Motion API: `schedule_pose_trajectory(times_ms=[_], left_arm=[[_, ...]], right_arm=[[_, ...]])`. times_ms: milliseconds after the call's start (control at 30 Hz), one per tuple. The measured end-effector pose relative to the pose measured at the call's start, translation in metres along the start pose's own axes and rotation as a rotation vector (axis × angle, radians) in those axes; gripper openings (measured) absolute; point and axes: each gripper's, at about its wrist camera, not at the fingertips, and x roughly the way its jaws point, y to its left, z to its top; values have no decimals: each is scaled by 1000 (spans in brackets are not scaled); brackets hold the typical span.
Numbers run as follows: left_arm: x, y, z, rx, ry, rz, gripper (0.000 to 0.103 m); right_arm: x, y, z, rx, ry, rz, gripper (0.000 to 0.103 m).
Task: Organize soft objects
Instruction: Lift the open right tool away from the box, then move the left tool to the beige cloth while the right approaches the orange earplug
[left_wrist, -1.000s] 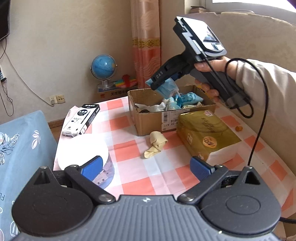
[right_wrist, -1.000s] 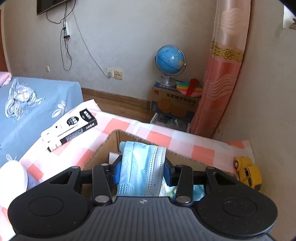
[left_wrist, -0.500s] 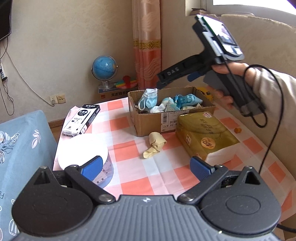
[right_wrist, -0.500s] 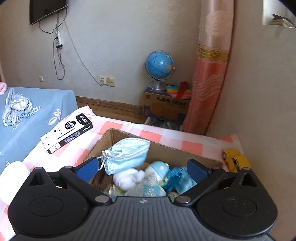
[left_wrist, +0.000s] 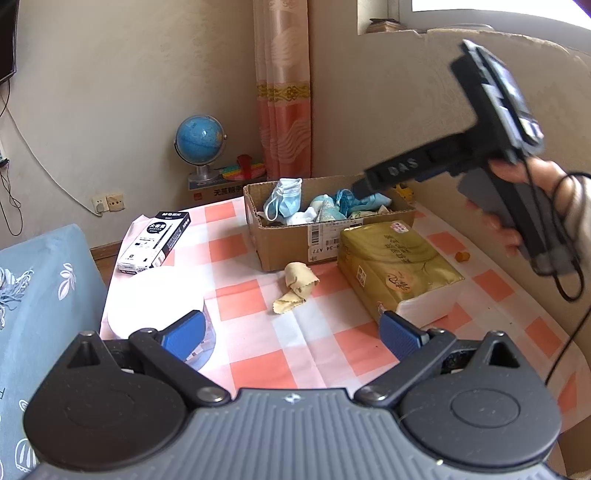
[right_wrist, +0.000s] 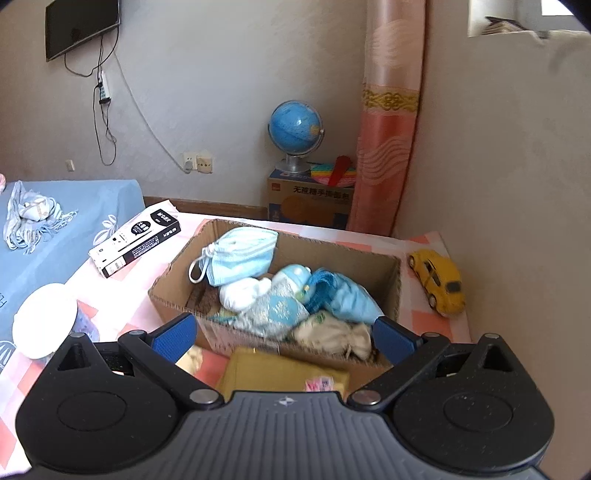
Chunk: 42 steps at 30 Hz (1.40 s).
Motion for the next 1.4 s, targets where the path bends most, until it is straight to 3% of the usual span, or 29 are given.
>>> schedule_pose_trajectory(times_ms=[433,833,1067,1400], left_arm=[[17,-2,-1,10,19,-15,100],[40,-12,-2,50,45,-39,100],[63,-16,-8,89,76,-52,100],[94,-11,-6,55,99,-11,100]], right_arm=[[-57,-11,-62,96,-51,-65,103],[-86,-24,-107,176,-53,-147,103],[-86,-36,-123,189,-34,-212,103],[-59,-58,-150,223,67,-263,103]])
